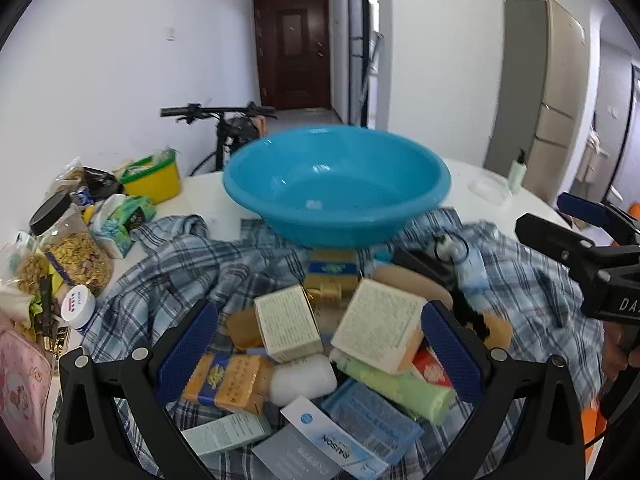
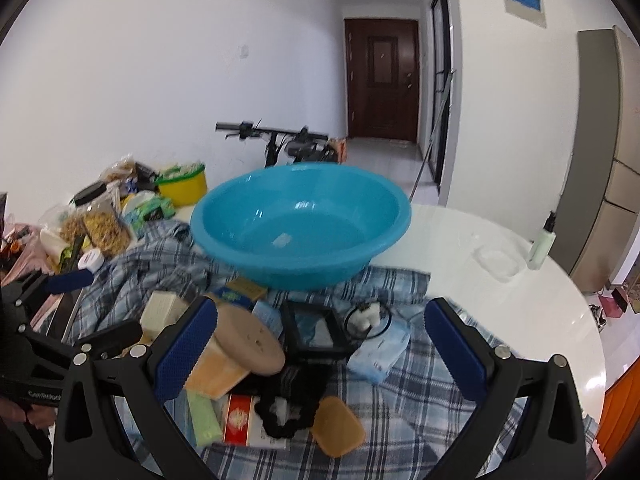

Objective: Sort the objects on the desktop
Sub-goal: 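Reach the left tool to a cream soap box while the right tool reaches a black hair tie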

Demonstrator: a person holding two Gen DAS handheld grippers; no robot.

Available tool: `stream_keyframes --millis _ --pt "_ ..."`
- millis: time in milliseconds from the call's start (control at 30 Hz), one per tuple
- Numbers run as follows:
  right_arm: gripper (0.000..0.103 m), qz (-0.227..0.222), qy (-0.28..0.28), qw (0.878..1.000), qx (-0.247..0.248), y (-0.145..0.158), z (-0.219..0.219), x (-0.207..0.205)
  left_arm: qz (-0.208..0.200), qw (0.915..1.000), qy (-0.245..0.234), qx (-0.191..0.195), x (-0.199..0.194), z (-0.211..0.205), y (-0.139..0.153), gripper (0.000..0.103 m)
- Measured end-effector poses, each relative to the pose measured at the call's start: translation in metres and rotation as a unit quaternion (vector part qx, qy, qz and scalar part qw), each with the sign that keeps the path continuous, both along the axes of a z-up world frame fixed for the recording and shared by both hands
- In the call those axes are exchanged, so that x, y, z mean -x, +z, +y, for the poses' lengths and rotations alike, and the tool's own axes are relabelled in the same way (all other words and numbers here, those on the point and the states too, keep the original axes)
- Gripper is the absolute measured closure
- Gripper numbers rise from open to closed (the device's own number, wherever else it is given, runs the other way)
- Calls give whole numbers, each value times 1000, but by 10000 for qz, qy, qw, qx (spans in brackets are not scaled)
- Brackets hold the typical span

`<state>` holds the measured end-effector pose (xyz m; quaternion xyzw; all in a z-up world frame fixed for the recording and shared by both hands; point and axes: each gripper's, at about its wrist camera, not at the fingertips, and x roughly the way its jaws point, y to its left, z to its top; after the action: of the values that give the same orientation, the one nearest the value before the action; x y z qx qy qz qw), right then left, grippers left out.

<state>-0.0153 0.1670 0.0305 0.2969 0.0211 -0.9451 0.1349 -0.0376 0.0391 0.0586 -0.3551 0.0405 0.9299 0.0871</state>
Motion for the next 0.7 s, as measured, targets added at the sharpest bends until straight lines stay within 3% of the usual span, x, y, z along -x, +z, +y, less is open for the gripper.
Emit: stream_keyframes --millis 233,533,700 --pt "0 -477 141 9987 141 -25 8 0 -545 9940 -919 -214 7 9 -22 0" --pt "0 -645 69 9977 204 -34 18 1 -902 9846 -1445 -389 25 15 -37 0" --pt "0 -749 94 9969 209 -41 17 3 -952 9794 -1703 -513 31 22 -42 9"
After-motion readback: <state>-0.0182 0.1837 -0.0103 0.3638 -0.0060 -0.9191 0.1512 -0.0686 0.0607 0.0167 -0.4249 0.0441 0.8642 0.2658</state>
